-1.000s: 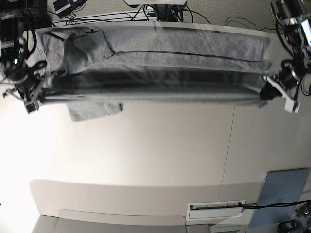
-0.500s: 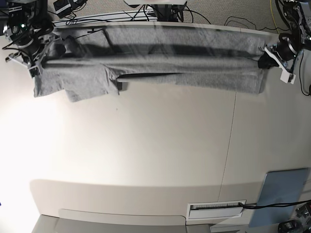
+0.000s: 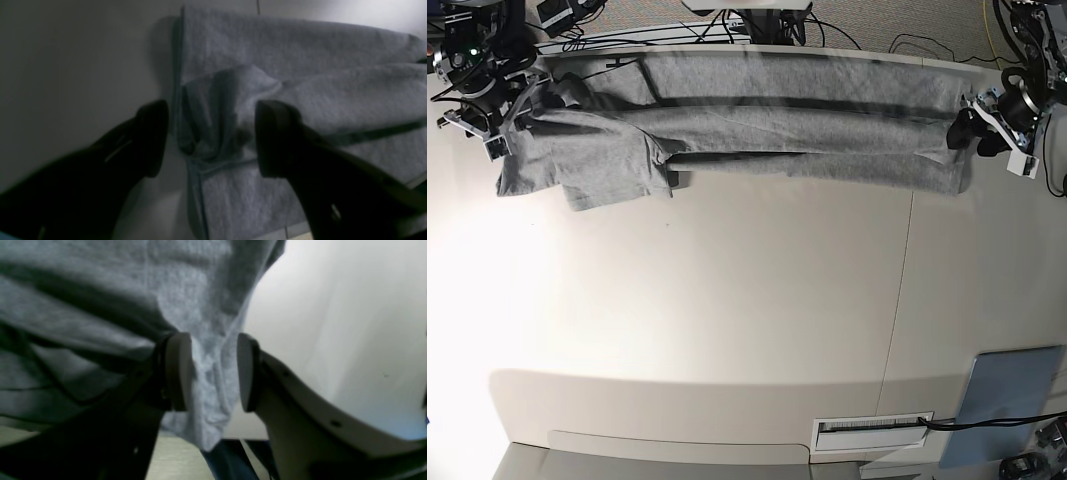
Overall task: Fold the T-shirt properly
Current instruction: 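Grasp the sleeve end near the right gripper and fold it inward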
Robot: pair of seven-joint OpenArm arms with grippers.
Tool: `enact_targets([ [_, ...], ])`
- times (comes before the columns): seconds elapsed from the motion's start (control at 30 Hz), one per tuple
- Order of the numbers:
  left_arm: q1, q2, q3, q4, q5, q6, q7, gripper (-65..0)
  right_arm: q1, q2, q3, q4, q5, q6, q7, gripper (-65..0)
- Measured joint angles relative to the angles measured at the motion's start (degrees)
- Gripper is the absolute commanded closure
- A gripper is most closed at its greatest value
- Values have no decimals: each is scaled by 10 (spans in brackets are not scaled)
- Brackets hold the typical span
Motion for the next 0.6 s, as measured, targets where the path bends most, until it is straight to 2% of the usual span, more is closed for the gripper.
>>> enact_targets([
  [0.13, -6, -11, 0, 0, 0, 8, -1, -410, 55, 0, 1, 0, 36, 0, 0, -228],
  [0.23, -5, -14, 0, 0, 0, 15, 0, -410, 110, -8, 2, -8, 41, -30, 2, -228],
  [0.33, -5, -13, 0, 0, 0, 13, 0, -410, 182, -27, 2, -54, 53, -31, -30, -228],
  [0.5, -6, -13, 0, 0, 0, 13, -1, -410, 284, -45, -40, -168, 100, -1, -77, -228],
  [0.6, -6, -13, 0, 0, 0, 13, 0, -410, 337, -44, -85, -231, 125, 0, -96, -228],
])
